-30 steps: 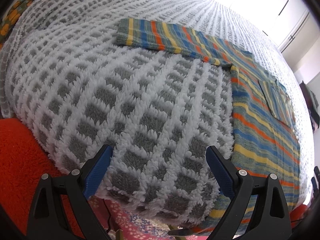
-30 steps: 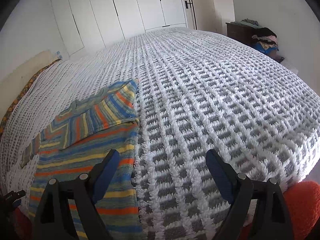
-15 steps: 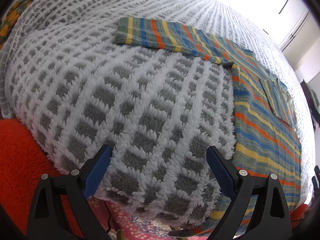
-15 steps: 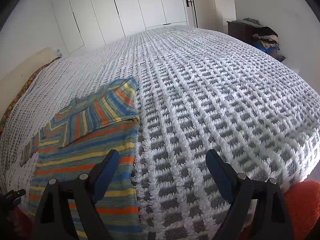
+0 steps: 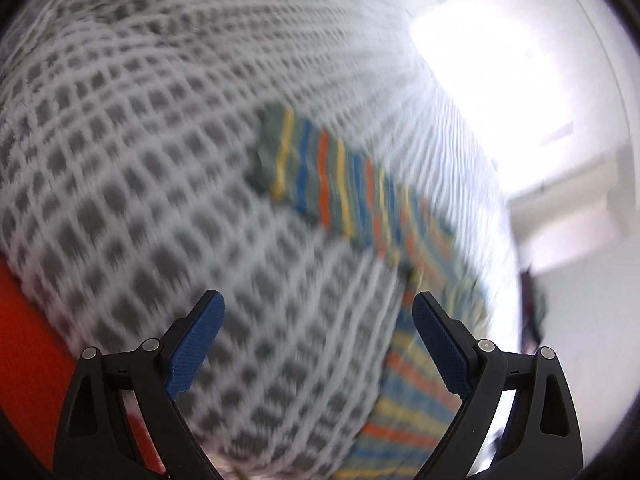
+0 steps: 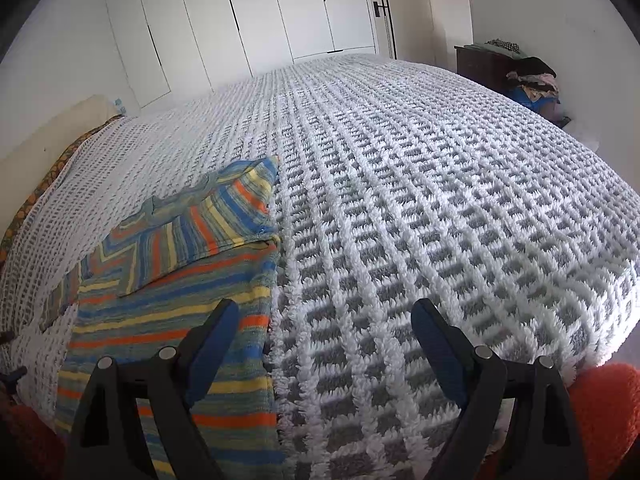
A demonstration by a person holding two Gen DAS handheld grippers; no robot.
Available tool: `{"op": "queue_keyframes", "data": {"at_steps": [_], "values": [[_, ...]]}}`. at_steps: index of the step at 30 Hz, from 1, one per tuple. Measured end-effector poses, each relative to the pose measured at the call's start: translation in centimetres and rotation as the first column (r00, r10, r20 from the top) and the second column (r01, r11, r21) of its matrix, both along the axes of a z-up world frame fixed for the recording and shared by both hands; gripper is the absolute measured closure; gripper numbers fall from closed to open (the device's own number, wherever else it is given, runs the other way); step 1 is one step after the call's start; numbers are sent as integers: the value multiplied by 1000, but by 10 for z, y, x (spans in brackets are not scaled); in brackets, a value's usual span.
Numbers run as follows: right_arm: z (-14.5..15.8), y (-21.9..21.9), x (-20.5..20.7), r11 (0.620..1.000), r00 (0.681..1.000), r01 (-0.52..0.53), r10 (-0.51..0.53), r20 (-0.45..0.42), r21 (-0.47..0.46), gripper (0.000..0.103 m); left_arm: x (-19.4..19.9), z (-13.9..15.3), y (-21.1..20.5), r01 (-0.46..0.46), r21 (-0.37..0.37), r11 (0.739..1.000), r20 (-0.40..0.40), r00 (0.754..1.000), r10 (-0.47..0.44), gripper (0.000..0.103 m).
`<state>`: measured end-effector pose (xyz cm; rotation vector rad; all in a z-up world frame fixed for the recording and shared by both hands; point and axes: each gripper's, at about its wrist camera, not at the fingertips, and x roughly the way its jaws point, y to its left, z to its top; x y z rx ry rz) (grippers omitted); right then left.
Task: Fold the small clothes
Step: 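Grasp the shirt's collar edge with the left gripper, fold it over the body, release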
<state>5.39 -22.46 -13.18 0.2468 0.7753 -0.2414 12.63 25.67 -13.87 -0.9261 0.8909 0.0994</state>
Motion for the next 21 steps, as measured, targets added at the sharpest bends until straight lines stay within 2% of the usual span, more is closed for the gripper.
{"op": "queue_keyframes", "data": {"at_steps": [2, 4, 6, 9, 11, 13, 15, 17, 19, 20, 21], "values": [[-2, 0, 1, 1000, 1000, 2, -2, -5, 6, 16, 8, 2, 26, -56, -20, 998, 31, 998, 57, 9], [-3, -1, 3, 1000, 1000, 5, -5, -8, 13, 16, 20, -1, 36, -57, -16, 998, 28, 998, 57, 15], [-4, 0, 5, 1000, 1000, 5, -4, -11, 13, 16, 38, -13, 37, -16, -54, 998, 11, 1000, 17, 35], [-6, 3, 7, 1000, 1000, -7, 7, -23, 3, 16, 64, -32, 29, 36, -74, 997, -41, 998, -40, 46], [-6, 6, 7, 1000, 1000, -14, 14, -27, -5, 16, 75, -47, 26, 22, -72, 997, -102, 994, -29, 45], [-6, 8, 8, 1000, 999, -19, 18, -27, -14, 16, 84, -67, 23, -21, -88, 996, -180, 984, 5, 41], [-6, 10, 9, 999, 999, -24, 23, -29, -21, 16, 88, -77, 23, -59, -108, 992, -183, 982, 38, 37], [-7, 12, 11, 999, 999, -31, 30, -35, -27, 16, 93, -81, 25, -95, -126, 988, -160, 984, 74, 38], [-9, 14, 13, 999, 998, -39, 38, -48, -28, 16, 96, -85, 28, -141, -159, 977, -130, 984, 121, 49], [-11, 15, 14, 999, 998, -42, 41, -53, -25, 16, 97, -88, 30, -158, -171, 972, -130, 982, 137, 65], [-12, 16, 14, 999, 997, -46, 44, -57, -23, 16, 98, -91, 32, -167, -179, 970, -135, 980, 144, 88]]}}
